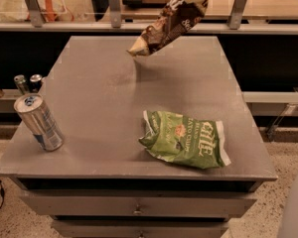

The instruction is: Move brown chip bag near green jalapeno chip bag

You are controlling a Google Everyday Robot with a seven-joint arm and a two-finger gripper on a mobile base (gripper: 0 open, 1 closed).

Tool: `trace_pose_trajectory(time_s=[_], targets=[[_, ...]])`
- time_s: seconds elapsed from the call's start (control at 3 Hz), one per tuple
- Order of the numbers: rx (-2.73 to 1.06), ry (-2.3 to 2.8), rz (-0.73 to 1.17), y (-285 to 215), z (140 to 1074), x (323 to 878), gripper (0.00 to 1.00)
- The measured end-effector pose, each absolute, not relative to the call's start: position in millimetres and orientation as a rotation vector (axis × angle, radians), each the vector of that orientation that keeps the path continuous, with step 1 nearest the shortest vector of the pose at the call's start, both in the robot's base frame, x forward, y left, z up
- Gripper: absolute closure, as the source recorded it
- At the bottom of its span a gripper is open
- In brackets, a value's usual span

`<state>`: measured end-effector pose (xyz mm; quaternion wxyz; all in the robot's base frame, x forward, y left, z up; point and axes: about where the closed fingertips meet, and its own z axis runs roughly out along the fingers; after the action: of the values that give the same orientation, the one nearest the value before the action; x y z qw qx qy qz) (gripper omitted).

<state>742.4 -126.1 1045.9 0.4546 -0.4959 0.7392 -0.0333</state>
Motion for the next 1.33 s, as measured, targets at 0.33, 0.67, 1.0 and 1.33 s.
trace_pose_trajectory(time_s=[0.33,0.67,1.0,1.33], targets=[[-1.221,1.816,-0.06,-132.2,1059.6,709.6,1.0],[-1.201,1.821,-0.027,-137.5,1063.9,675.6,1.0],[-1.175,1.822,0.012,-133.1,1062.7,645.9,1.0],[-1.136,1.836,0.065,-125.8,1050.5,623.4,1.0]])
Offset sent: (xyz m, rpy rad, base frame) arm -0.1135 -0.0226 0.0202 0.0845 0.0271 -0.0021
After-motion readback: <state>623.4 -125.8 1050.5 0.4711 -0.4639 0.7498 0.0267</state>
